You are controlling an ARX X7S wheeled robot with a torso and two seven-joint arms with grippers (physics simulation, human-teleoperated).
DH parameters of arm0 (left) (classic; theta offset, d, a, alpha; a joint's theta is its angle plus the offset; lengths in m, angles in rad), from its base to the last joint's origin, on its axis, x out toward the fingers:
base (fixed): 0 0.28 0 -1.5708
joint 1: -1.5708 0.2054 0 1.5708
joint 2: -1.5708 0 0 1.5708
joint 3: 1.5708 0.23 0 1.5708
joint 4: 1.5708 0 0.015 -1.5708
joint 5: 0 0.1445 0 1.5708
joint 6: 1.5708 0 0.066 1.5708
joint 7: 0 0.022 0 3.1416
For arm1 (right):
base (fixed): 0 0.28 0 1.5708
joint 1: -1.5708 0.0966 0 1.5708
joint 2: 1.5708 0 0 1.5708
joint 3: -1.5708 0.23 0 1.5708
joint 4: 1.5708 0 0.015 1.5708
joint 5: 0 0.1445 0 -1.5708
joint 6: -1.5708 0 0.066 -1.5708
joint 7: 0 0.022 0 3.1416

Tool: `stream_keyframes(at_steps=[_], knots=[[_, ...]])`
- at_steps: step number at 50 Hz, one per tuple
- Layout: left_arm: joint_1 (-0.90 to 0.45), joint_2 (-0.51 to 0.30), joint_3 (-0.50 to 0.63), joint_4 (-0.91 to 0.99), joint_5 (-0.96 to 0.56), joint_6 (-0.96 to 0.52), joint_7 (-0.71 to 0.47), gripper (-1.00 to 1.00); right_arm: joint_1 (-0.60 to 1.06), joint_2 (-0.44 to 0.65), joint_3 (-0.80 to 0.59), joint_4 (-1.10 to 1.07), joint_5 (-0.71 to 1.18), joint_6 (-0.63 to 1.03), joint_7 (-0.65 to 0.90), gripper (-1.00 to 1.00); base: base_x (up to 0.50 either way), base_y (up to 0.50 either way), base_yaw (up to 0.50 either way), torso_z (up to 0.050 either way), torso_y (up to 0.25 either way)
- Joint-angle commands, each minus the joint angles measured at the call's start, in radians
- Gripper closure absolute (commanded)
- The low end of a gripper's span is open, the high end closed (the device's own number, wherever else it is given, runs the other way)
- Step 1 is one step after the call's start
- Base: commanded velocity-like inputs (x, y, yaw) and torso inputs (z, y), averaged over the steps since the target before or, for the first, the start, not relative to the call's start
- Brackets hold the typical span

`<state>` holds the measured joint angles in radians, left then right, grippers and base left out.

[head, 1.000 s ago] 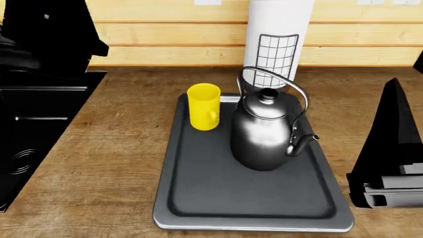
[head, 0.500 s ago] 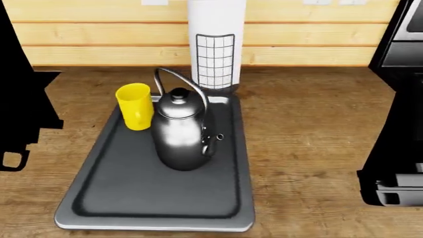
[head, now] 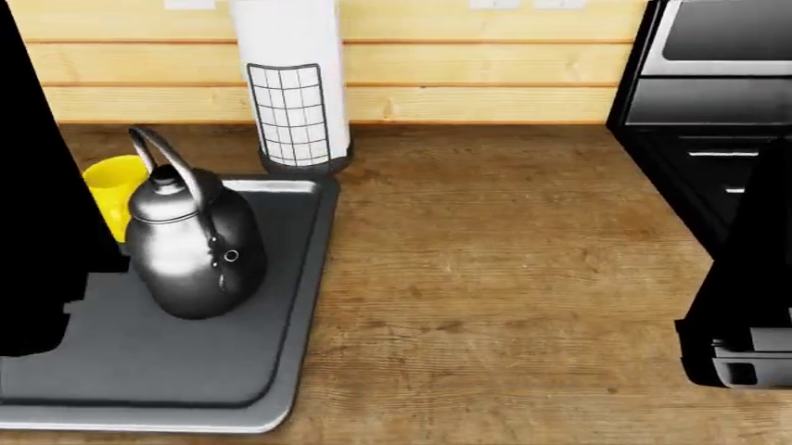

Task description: Pick the kettle from the counter and place it on the tray. Then pick the mug from the cabinet and place it on the tray. Then close the cabinet doors.

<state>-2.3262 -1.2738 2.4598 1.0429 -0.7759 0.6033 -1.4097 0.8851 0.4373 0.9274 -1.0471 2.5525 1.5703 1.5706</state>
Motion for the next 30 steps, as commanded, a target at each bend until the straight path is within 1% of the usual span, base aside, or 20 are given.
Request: stream_keyframes(at_steps=[1, 15, 30], knots=[[0.012, 0.008, 0.016, -0.001, 0.019, 0.011, -0.015, -1.00, -0.003, 0.001, 0.015, 0.000, 0.010, 0.000, 0.000, -1.00, 0.00, -0.50, 0.00, 0.000, 0.000], [0.037, -0.006, -0.001, -0.012, 0.010, 0.024, 0.004, -1.00, 0.005, -0.007, -0.022, 0.000, -0.022, 0.000, 0.000, -1.00, 0.00, -0.50, 0.00, 0.000, 0.000], [0.067, -0.007, -0.020, -0.016, 0.017, 0.022, 0.008, -1.00, 0.008, -0.006, -0.015, 0.000, -0.017, -0.001, 0.000, -1.00, 0.00, -0.50, 0.00, 0.000, 0.000]])
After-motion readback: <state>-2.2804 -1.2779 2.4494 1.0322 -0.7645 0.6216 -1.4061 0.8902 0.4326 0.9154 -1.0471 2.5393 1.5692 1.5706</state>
